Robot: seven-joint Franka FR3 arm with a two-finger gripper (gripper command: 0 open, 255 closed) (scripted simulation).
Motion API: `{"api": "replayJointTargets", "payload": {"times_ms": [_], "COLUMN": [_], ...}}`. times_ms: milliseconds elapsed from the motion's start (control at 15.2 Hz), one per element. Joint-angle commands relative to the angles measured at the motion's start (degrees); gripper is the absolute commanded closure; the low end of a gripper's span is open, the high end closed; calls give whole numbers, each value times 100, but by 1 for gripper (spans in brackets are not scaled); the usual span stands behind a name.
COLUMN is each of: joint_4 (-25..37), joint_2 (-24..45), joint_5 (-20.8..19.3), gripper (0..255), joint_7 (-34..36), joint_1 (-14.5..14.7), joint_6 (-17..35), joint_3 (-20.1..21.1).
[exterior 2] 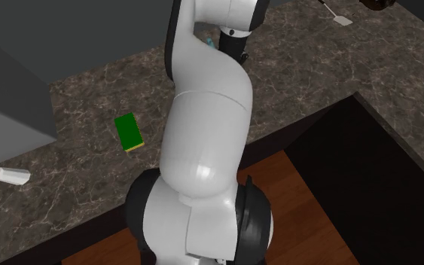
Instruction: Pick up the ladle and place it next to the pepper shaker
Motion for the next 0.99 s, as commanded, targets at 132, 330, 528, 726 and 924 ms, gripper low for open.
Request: {"api": "replayJointTargets", "payload": {"times_ms": [132,330,528,726,924], "joint_4": [477,914,1428,807,75], "joint_2": [105,235,409,-6,-515], "joint_5": [34,76,134,35,-76], "gripper": [255,255,255,255,255], "joint_7": [20,38,60,282,647], "joint_1": [-57,-116,-193,86,445], "joint_6": [-376,-685,-1025,-788,-510], "joint_3": [-3,-2,4,48,151]}}
